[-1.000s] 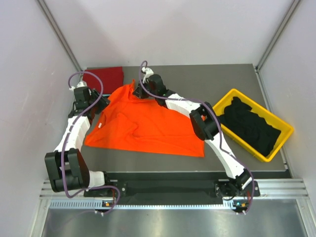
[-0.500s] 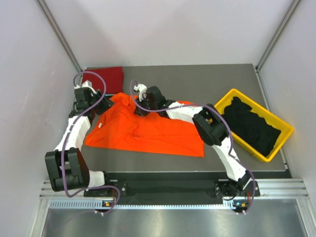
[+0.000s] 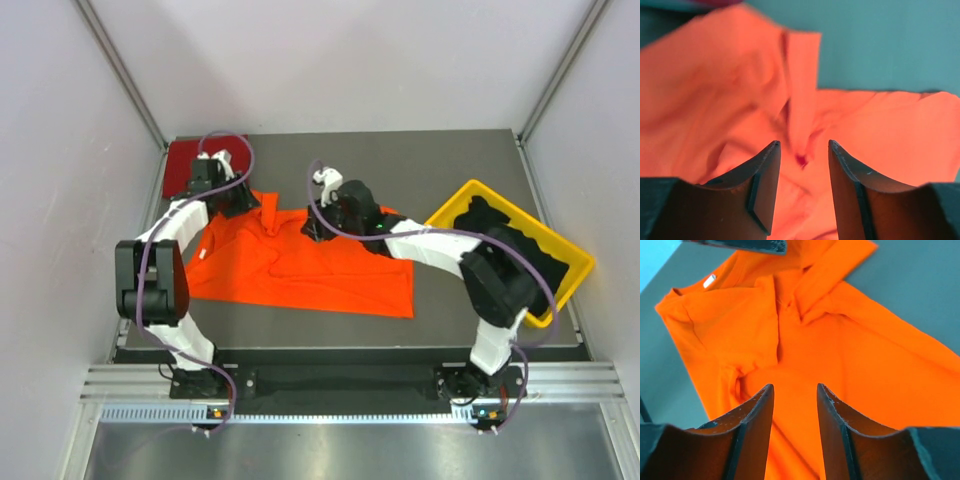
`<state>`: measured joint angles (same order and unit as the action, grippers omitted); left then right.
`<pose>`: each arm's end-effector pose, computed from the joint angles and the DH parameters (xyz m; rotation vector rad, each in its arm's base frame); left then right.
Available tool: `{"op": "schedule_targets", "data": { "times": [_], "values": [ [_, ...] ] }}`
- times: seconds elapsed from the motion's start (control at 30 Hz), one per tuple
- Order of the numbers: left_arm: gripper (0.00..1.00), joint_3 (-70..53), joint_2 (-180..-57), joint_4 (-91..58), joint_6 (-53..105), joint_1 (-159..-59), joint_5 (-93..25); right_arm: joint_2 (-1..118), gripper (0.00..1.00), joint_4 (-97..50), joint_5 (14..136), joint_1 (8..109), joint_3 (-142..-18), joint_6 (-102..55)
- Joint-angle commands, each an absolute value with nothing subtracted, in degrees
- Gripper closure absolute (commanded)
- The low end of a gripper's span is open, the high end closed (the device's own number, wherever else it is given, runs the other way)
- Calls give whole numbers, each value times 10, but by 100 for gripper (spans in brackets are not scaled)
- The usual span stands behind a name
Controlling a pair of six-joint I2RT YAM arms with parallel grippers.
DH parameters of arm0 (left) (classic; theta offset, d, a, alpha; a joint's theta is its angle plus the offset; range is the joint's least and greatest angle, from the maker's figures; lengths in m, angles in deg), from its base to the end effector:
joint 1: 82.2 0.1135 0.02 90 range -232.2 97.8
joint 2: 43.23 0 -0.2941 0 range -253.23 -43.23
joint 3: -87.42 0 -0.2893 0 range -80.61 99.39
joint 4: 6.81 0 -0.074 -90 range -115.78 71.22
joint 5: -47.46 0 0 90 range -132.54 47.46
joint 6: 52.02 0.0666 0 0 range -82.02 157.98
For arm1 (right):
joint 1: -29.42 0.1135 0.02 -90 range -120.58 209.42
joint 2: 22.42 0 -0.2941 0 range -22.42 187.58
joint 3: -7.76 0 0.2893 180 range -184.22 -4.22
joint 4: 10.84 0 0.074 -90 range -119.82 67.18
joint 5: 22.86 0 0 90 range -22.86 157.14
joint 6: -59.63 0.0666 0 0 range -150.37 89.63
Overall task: Fold and stack the t-shirts
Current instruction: Fold the tshirt
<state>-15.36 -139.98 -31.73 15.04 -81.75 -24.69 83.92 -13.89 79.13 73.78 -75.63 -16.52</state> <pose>0.4255 -0.0171 0.2126 -0.3264 2.3451 -0.5573 0.3437 0.3554 0.2219 -0.6909 2.0054 0.8375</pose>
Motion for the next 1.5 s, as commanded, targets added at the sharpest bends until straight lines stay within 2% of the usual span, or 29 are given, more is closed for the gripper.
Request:
{"op": "schedule_targets", "data": {
  "times": [0.0, 0.23, 0.57, 1.0, 1.1, 1.17, 1.2, 1.23, 1.3, 1.47],
  "values": [
    [52, -90, -1430, -318, 200, -840, -277, 746, 59, -88, 750, 724, -700, -128],
    [54, -27, -1497, -310, 217, -843, -268, 671, 59, -81, 749, 721, -632, -108],
    [54, 116, -1637, -363, 253, -844, -269, 673, 59, -75, 760, 720, -645, -92],
    [59, 131, -1679, -351, 252, -844, -244, 694, 59, -85, 751, 717, -664, -104],
    [62, 124, -1675, -346, 250, -845, -238, 697, 59, -87, 748, 714, -664, -102],
    [69, 122, -1672, -345, 247, -845, -227, 695, 59, -89, 737, 713, -662, -95],
    [76, 121, -1672, -344, 246, -845, -222, 694, 59, -96, 728, 710, -664, -88],
    [89, 119, -1667, -343, 241, -845, -220, 695, 59, -122, 697, 707, -667, -78],
    [100, 121, -1663, -344, 231, -845, -216, 694, 59, -157, 668, 693, -679, -45],
    [100, 140, -1629, -393, 200, -844, -228, 689, 57, -246, 670, 639, -682, -77]
  ]
}}
